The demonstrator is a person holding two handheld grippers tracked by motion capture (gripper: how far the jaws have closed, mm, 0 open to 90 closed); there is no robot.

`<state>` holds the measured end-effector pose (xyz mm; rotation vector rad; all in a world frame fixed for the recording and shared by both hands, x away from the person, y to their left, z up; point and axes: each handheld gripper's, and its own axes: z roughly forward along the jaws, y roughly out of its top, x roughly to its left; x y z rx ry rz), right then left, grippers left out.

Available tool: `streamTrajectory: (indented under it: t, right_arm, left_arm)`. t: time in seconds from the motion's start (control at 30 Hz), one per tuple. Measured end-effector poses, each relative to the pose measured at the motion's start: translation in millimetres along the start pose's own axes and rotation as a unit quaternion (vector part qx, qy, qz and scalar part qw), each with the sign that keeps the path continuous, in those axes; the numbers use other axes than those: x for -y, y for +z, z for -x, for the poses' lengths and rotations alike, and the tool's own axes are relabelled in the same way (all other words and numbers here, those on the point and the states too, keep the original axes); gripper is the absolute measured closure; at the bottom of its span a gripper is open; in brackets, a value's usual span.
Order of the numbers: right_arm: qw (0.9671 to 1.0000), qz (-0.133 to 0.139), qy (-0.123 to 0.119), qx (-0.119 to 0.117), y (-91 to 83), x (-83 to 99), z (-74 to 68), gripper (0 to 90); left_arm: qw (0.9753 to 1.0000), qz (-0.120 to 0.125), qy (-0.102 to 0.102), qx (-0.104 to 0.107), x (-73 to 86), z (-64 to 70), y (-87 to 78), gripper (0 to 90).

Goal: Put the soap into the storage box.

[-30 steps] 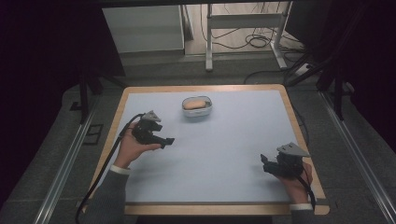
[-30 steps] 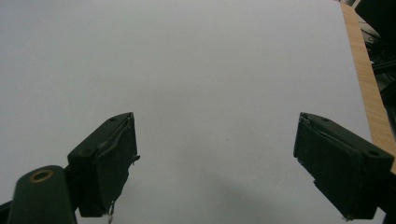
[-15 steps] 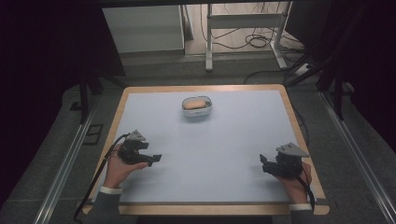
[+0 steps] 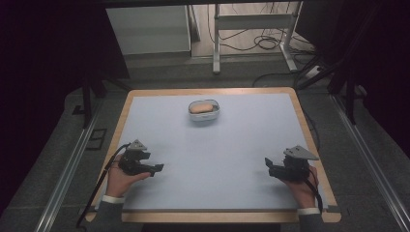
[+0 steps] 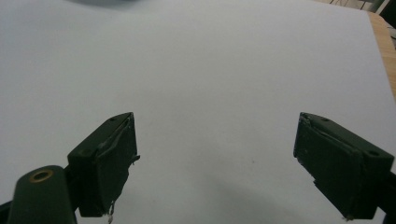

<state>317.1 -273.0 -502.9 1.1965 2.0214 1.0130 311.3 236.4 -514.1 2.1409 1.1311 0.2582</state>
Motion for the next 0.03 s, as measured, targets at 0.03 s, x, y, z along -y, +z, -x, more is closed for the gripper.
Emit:
streamTrajectory:
  t: [0.03]
  right_arm:
    - [1.0000, 0.002, 0.000, -0.003, 0.6, -0.2, -0.1, 13.4]
  left_arm:
    - [1.0000, 0.001, 0.001, 0.001, 0.0, 0.3, 0.0, 21.9]
